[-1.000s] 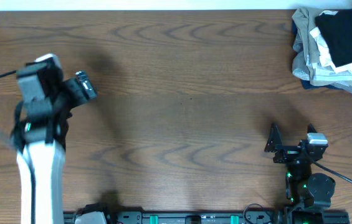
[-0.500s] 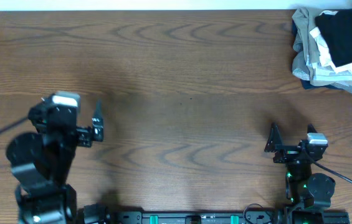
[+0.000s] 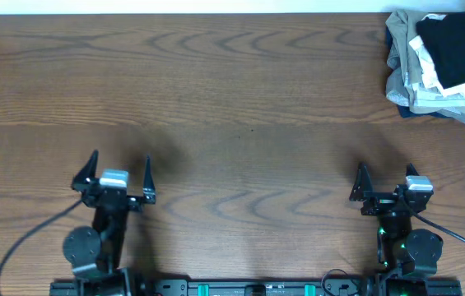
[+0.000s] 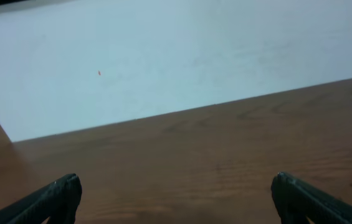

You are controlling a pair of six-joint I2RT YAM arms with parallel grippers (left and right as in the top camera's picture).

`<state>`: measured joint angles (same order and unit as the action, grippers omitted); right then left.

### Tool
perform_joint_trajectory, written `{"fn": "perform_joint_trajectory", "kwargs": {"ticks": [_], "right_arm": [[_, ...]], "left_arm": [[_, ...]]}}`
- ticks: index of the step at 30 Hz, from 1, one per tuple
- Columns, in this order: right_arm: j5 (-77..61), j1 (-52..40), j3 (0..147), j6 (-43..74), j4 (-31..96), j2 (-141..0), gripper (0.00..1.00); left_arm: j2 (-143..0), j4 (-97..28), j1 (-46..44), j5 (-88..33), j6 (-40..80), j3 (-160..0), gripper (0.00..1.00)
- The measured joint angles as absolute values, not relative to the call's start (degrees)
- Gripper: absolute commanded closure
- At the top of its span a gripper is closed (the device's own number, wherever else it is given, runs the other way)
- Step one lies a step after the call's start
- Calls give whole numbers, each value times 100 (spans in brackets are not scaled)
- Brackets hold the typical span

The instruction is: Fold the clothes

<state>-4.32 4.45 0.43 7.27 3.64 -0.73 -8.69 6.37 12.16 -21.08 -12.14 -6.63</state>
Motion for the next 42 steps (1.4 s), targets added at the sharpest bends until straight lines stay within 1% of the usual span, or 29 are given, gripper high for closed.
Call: {"fn": "perform_joint_trajectory", "kwargs": {"ticks": [3,10,20,28,42], "right_arm": [[-432,445,43,727,366,-73,1],[-429,445,43,727,364,-73,1],[-429,445,43,727,366,-73,1],[-429,445,43,727,364,-73,1],[-429,445,43,727,366,-73,1]], "left_arm": [[-464,657,1216,-2110,-1090,-316,2],[-71,604,1184,-2086,-993,-172,2],[-58,36,757,-1712,-902,-69,2],[-58,-132,141,-1072,-895,-132,2],[-58,-154,95,-858,-897,-137,2]]}}
